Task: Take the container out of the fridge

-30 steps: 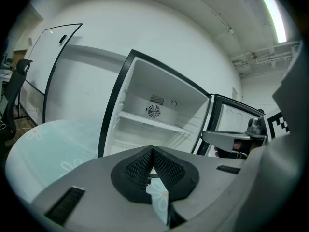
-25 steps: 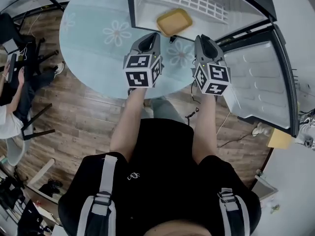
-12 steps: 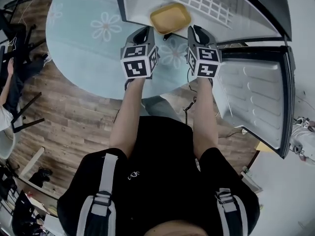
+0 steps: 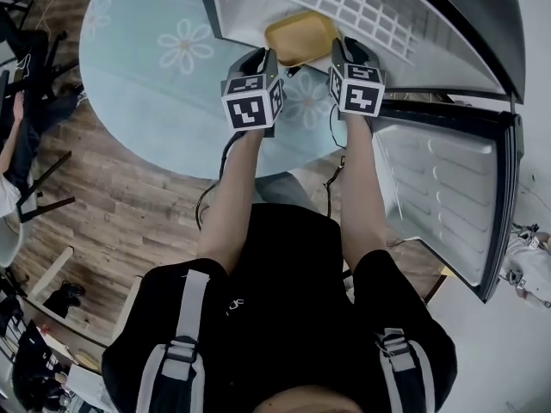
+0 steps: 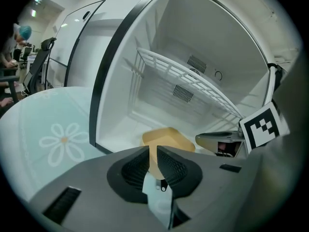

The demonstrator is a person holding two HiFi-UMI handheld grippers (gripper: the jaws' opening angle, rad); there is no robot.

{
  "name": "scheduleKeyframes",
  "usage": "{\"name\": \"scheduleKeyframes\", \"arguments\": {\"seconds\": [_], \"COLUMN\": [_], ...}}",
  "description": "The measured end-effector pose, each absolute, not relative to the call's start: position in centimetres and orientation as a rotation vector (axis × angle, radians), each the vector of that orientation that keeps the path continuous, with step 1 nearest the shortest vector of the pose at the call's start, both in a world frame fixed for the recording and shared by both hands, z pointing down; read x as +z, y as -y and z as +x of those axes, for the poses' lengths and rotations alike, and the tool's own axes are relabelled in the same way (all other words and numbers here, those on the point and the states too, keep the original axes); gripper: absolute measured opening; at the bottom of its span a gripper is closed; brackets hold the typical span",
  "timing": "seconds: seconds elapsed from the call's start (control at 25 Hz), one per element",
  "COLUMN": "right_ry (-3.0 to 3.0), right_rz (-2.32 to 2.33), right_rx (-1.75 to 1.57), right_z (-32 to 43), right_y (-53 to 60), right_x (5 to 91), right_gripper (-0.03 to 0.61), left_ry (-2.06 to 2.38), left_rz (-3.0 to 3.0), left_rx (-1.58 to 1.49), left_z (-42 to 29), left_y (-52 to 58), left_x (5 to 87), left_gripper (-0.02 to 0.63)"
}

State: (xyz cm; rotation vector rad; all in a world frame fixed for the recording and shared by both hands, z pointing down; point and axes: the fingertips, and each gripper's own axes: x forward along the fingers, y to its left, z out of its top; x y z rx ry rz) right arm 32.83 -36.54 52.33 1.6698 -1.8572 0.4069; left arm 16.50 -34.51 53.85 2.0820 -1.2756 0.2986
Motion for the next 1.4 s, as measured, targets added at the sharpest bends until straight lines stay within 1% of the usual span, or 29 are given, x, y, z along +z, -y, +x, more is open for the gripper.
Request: {"name": "scheduleKeyframes", "arguments": {"seconds": [0.28,0.32,0.4,0.6,0.64,0.72,0.76,0.84,1.04,1.24,1.4], "right_ry": [1.836,1.840,1.843,1.831,1.826,1.811,1.805,1.806,1.815,1.844,1.873], "right_rz": [1.624,1.622,1.624,1.638,1.640,1.655,1.668,1.691,1.693,1.726,1.770], "right_rx": [0.438,0.457,0.496,0.533,0.535,0.537,0.539,0.546,0.542,0.589,0.616], "right_z": [33.6,33.6,33.5,33.6,33.6,33.8,33.9,34.0,33.6,32.8,31.5], "right_y": [38.1,38.2,38.2,38.0,37.9,37.7,37.6,37.5,37.1,35.6,34.4], "right_x": [54.6,54.9,55.4,55.9,55.9,55.9,55.8,55.7,55.3,54.7,53.7], "right_gripper": [0.084,0.085,0.103,0.100,0.095,0.061,0.058,0.041,0.034,0.031,0.026], "left_ry": [1.300,1.296,1.285,1.262,1.252,1.235,1.232,1.231,1.235,1.287,1.338], "left_rz": [2.014,2.009,2.000,2.007,2.013,2.028,2.033,2.028,2.005,2.029,2.074], "left_rx": [0.302,0.295,0.277,0.253,0.243,0.237,0.249,0.289,0.305,0.252,0.226], "left_z": [16.7,16.7,16.6,16.7,16.8,17.3,17.5,17.8,17.9,16.7,15.1], "left_y": [35.1,35.2,35.3,35.1,35.1,34.9,34.8,34.7,34.6,34.9,34.9], "left_x": [55.7,56.0,56.4,56.1,55.9,55.8,56.0,56.7,57.5,55.9,53.7], "left_gripper": [0.055,0.063,0.068,0.067,0.067,0.067,0.080,0.084,0.089,0.027,0.015]}}
